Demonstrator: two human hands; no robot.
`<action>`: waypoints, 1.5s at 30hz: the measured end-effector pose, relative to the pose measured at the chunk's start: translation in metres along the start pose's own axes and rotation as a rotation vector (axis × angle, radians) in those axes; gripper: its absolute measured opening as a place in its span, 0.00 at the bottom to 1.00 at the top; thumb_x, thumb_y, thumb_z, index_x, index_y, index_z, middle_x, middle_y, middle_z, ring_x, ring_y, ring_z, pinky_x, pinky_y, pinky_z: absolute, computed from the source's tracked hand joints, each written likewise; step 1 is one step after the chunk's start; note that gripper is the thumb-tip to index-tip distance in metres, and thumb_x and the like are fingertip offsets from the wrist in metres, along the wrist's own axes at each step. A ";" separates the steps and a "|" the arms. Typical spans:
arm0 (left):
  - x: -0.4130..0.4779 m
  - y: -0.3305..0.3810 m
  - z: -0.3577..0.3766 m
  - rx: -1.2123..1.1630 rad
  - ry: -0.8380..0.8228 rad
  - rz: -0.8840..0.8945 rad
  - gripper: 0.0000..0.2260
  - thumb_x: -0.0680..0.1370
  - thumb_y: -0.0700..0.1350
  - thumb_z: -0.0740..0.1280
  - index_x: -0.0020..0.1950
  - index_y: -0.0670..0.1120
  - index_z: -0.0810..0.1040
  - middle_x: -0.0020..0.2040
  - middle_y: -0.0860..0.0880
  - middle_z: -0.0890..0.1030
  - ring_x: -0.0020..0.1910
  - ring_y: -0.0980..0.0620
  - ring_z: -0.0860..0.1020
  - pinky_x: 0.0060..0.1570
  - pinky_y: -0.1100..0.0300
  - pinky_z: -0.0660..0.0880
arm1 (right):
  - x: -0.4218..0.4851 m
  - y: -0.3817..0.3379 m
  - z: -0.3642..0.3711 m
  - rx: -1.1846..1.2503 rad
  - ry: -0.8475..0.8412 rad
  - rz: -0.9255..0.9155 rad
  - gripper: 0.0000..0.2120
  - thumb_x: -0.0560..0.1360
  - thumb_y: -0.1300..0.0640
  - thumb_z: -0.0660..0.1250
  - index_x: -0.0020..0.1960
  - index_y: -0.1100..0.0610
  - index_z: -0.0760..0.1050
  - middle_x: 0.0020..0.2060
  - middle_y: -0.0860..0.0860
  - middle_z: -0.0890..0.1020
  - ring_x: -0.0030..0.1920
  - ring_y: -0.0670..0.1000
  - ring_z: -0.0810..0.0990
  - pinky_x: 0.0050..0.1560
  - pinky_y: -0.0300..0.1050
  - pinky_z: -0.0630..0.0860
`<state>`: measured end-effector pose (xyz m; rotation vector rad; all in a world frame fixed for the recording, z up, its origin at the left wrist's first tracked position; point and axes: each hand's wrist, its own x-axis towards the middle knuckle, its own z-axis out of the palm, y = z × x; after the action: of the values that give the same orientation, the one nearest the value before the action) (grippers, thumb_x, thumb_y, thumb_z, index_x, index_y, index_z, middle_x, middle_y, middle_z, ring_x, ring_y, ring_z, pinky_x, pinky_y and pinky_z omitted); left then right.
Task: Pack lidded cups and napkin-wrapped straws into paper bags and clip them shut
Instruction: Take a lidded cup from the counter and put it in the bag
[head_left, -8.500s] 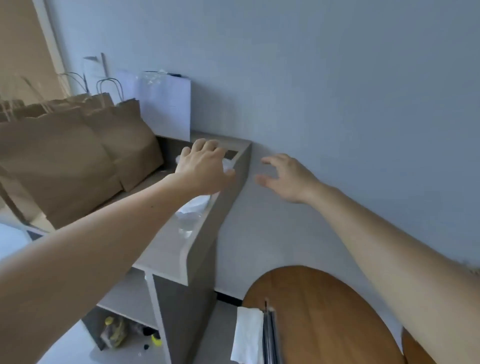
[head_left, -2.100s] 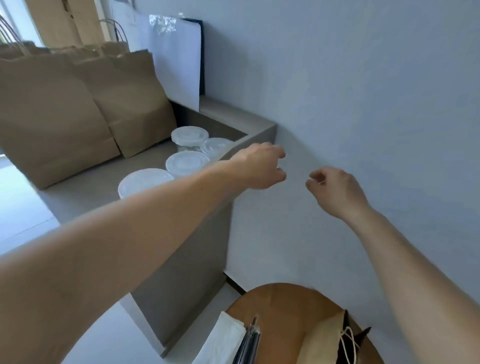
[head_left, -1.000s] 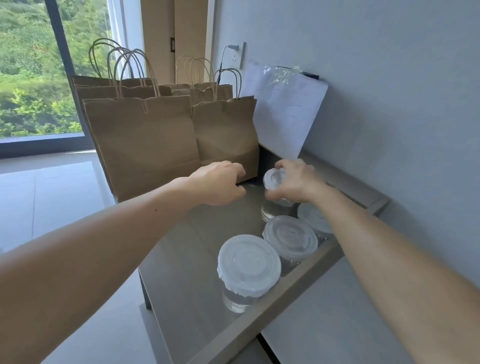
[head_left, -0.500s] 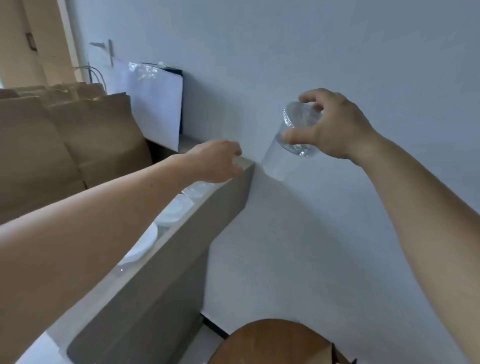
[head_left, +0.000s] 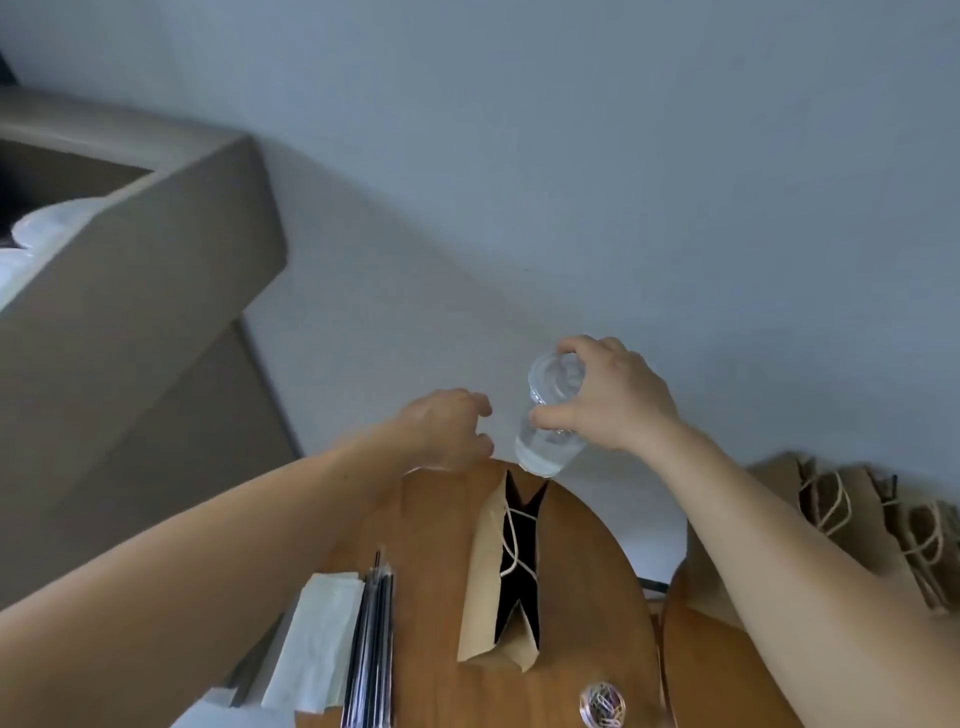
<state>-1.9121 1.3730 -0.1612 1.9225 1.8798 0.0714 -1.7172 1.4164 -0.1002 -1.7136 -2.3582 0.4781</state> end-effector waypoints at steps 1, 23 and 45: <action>0.000 0.001 0.018 -0.009 -0.028 -0.003 0.22 0.80 0.54 0.62 0.73 0.50 0.68 0.70 0.50 0.72 0.67 0.47 0.72 0.65 0.52 0.70 | -0.002 0.010 0.012 0.010 -0.009 0.018 0.43 0.58 0.34 0.72 0.70 0.42 0.65 0.64 0.46 0.70 0.62 0.53 0.71 0.48 0.47 0.67; -0.012 0.003 0.176 -0.365 -0.288 -0.302 0.08 0.79 0.47 0.58 0.43 0.49 0.74 0.35 0.50 0.82 0.30 0.52 0.83 0.39 0.56 0.83 | -0.030 0.052 0.111 0.092 0.031 0.045 0.42 0.62 0.33 0.73 0.71 0.45 0.63 0.65 0.48 0.69 0.63 0.55 0.69 0.49 0.47 0.68; -0.016 -0.004 0.190 -0.616 -0.274 -0.421 0.05 0.80 0.48 0.59 0.50 0.47 0.72 0.37 0.45 0.82 0.27 0.52 0.83 0.24 0.65 0.75 | -0.073 0.075 0.109 -0.388 -0.426 -0.646 0.41 0.64 0.36 0.71 0.72 0.45 0.60 0.68 0.47 0.66 0.65 0.52 0.67 0.55 0.46 0.76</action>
<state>-1.8524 1.3053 -0.3288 1.0554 1.7641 0.2148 -1.6642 1.3517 -0.2265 -0.8970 -3.2829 0.2994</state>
